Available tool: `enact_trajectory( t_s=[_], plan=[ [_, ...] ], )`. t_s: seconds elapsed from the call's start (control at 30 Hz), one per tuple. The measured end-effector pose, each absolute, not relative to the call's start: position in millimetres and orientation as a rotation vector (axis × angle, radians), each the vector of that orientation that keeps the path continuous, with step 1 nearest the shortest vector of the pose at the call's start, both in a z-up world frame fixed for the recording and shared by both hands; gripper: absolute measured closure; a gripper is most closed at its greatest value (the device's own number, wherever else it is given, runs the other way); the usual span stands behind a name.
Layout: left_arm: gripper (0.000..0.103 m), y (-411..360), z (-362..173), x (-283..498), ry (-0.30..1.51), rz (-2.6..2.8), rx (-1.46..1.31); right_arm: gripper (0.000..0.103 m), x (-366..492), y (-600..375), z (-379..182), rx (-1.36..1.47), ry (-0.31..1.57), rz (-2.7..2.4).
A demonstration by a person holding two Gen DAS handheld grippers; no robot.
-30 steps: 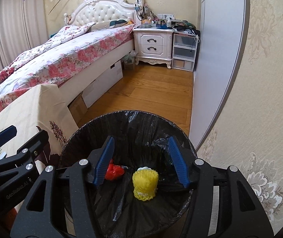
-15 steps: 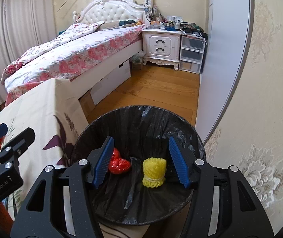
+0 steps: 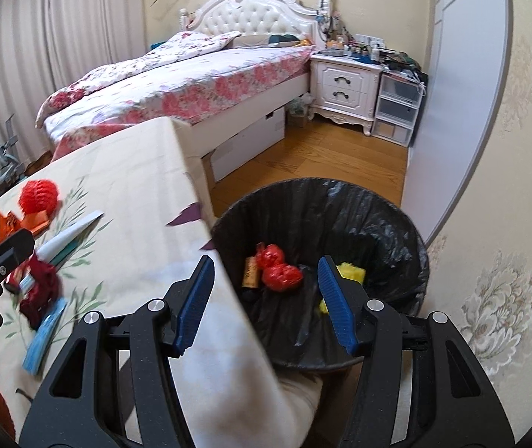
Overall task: Collect trash
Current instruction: 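Move both grippers back over the remaining items on the table, then grasp the blue packet with the right gripper and lift it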
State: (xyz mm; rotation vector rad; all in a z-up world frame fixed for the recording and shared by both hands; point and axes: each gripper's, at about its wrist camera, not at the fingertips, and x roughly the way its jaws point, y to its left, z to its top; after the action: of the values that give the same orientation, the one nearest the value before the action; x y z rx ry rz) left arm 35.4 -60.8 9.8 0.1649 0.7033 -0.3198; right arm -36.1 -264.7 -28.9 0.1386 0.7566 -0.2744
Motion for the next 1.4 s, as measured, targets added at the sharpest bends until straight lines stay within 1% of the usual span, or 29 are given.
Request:
enact_trajectory(
  t_s=[0.47, 0.87, 1.1, 1.33, 1.4],
  plan=[
    [0.022, 36.5, -10.8, 14.2, 0.742, -0.153, 0.102, 0.047, -40.7, -168.3, -36.6, 0.028, 0.804, -0.096],
    [0.022, 92.7, -22.5, 9.6, 0.756, -0.051, 0.065, 0.046, -33.4, -107.6, -42.0, -0.038, 0.841, 0.018],
    [0.022, 110.8, -28.1, 11.8, 0.776, -0.023, 0.030, 0.046, -30.0, -91.4, -53.2, -0.067, 0.883, 0.053],
    [0.022, 105.1, -28.5, 10.6, 0.778, -0.046, 0.039, 0.046, -31.7, -103.0, -58.3, -0.061, 0.893, 0.026],
    [0.022, 101.4, -28.7, 11.2, 0.780, -0.055, 0.041, 0.048, -31.1, -107.2, -58.2, -0.051, 0.892, 0.019]
  ],
)
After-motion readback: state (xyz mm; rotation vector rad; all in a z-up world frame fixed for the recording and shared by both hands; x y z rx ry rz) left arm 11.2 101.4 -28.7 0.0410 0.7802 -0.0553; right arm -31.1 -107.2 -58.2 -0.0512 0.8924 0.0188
